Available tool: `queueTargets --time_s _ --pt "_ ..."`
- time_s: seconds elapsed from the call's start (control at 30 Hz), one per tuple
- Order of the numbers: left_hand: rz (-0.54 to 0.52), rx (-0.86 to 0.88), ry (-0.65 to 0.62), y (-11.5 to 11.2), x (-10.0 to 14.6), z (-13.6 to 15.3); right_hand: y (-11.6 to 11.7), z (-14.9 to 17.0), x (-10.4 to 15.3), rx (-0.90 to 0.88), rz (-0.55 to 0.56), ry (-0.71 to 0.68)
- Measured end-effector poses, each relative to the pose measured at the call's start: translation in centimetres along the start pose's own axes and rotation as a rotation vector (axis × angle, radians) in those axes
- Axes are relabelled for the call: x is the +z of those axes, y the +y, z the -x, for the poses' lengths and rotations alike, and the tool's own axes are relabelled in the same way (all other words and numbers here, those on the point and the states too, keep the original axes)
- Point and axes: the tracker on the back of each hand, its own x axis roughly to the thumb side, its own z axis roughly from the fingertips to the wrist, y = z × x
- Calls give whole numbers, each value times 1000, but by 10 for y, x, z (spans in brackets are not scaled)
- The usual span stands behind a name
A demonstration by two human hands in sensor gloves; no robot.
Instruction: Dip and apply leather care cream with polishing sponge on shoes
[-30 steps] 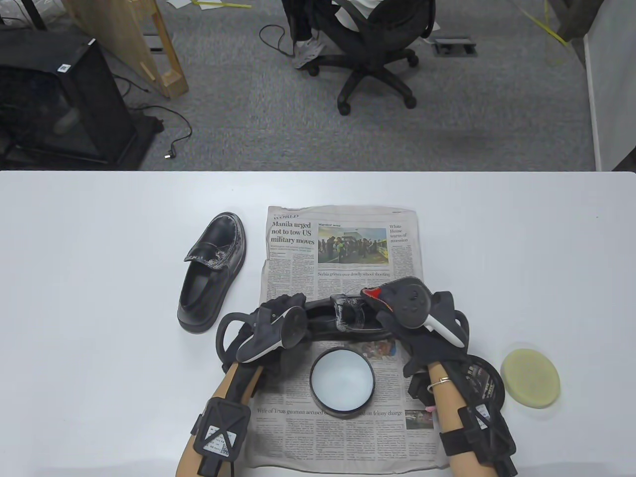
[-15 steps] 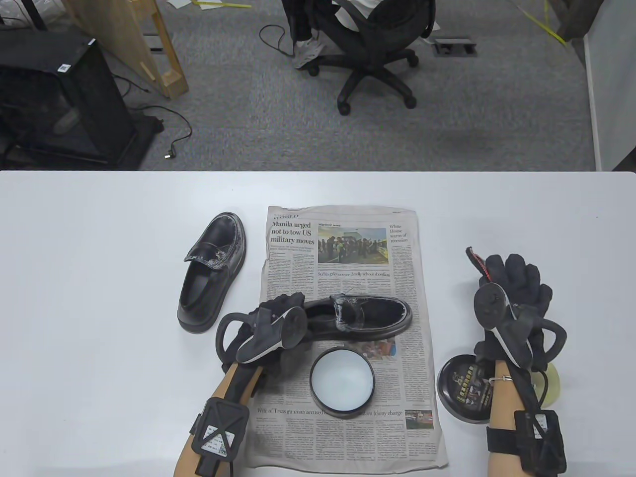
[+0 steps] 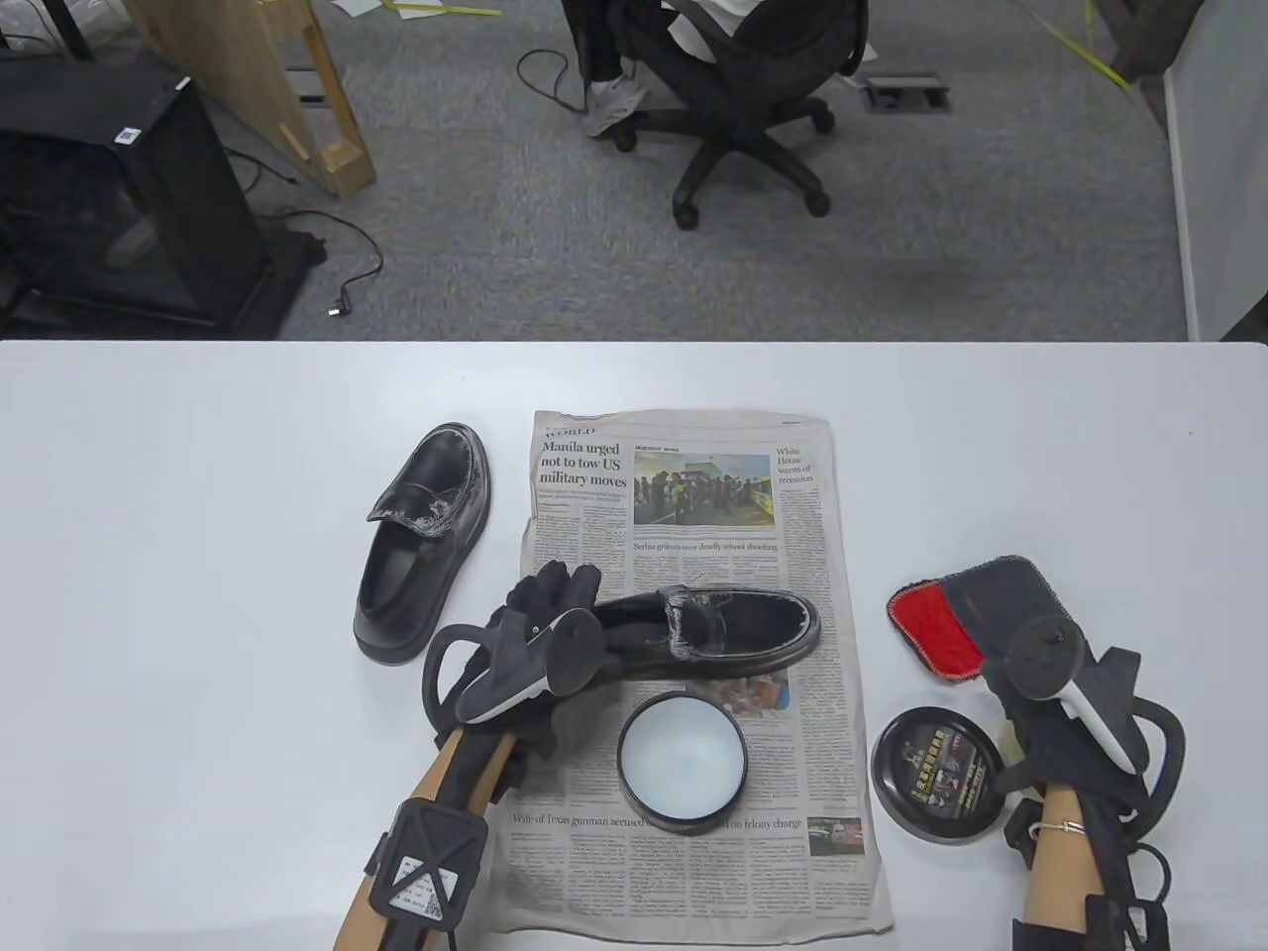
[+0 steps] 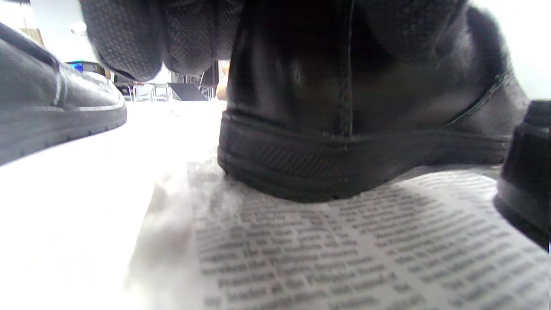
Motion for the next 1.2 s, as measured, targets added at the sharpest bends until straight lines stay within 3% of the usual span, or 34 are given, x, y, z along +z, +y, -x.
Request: queueTargets --time_s 0.1,0.2,0.33,0.53,0.7,0.8,0.9,0.93,0.97,1.07,1.13,1.2 --pt "-94 21 -21 12 19 -2 16 9 -1 -22 -75 32" --pt "-203 18 -82 21 46 -9 19 7 -3 -4 -75 45" --pt "-215 53 -199 17 71 -22 28 6 -8 72 -96 78" --pt "61 156 -390 -17 69 -43 27 6 -5 93 -16 92" --pt "181 128 -422 -35 64 -50 9 -10 11 268 215 91" --pt "183 112 -414 -39 63 -50 -6 -32 33 245 360 -31" --pt "184 139 -401 -39 62 -49 -15 -65 67 219 573 -243" --pt "186 152 -394 -39 62 -48 -16 -80 84 191 634 -370" --pt "188 161 -391 -39 61 -48 -15 -90 93 159 657 -455" --pt "193 174 -384 -39 61 -47 -3 -134 132 11 652 -818" --pt "191 177 -376 -39 60 -47 12 -161 150 -45 567 -996" --pt "185 185 -368 -39 59 -45 30 -186 160 28 508 -1093"
